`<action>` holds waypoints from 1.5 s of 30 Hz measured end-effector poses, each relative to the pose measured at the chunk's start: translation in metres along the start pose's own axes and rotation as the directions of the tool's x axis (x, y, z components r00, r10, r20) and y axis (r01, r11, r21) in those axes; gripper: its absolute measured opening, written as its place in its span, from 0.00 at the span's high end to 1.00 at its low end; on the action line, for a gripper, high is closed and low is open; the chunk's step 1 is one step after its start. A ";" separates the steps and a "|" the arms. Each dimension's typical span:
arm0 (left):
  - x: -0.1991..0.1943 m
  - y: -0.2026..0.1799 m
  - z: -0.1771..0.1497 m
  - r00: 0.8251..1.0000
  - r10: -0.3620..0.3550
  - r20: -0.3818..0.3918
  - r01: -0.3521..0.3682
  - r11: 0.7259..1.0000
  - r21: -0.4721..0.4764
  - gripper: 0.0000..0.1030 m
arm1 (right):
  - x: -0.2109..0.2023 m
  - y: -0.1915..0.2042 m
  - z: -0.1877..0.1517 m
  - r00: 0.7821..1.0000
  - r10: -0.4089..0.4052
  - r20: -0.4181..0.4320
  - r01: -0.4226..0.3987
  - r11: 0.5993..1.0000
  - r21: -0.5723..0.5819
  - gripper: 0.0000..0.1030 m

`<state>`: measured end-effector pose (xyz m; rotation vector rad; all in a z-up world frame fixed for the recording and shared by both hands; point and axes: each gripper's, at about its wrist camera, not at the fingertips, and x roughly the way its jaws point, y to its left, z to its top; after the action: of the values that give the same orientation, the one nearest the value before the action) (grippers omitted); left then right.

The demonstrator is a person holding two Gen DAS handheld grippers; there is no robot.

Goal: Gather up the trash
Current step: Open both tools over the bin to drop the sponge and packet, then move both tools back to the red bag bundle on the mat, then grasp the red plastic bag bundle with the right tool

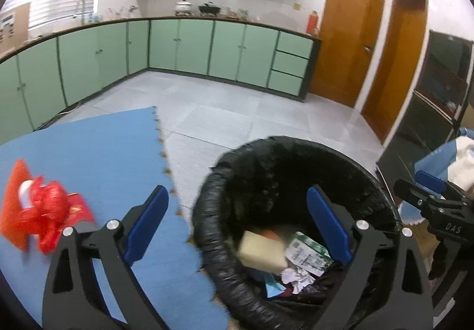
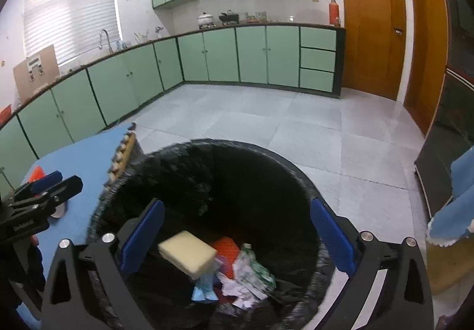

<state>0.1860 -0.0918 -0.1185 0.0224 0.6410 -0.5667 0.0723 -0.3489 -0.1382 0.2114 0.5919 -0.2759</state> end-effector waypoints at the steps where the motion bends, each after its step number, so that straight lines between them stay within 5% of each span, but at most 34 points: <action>1: -0.006 0.005 0.000 1.000 0.010 0.007 -0.010 1.000 -0.007 0.10 | -0.001 0.006 0.001 1.000 0.011 0.007 -0.011 1.000 -0.004 0.06; 11: -0.071 0.077 -0.006 0.981 0.177 0.078 -0.171 0.982 -0.076 0.10 | -0.001 0.078 0.008 0.992 0.122 0.039 -0.120 0.992 -0.040 0.06; 22: -0.130 0.169 -0.027 0.914 0.396 0.087 -0.384 0.914 -0.129 0.10 | 0.020 0.182 0.002 0.967 0.254 0.020 -0.250 0.959 -0.131 0.06; 38: -0.148 0.251 -0.042 0.856 0.515 0.046 -0.497 0.844 -0.199 0.10 | 0.071 0.299 -0.011 0.925 0.377 -0.053 -0.379 0.897 -0.227 0.06; 45: -0.145 0.270 -0.047 0.851 0.524 0.030 -0.504 0.833 -0.228 0.10 | 0.091 0.331 -0.018 0.906 0.409 -0.112 -0.424 0.867 -0.262 0.22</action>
<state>0.2012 0.2174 -0.1142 -0.0312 0.5719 0.0290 0.2396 -0.0504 -0.1662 0.0665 0.6154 0.2365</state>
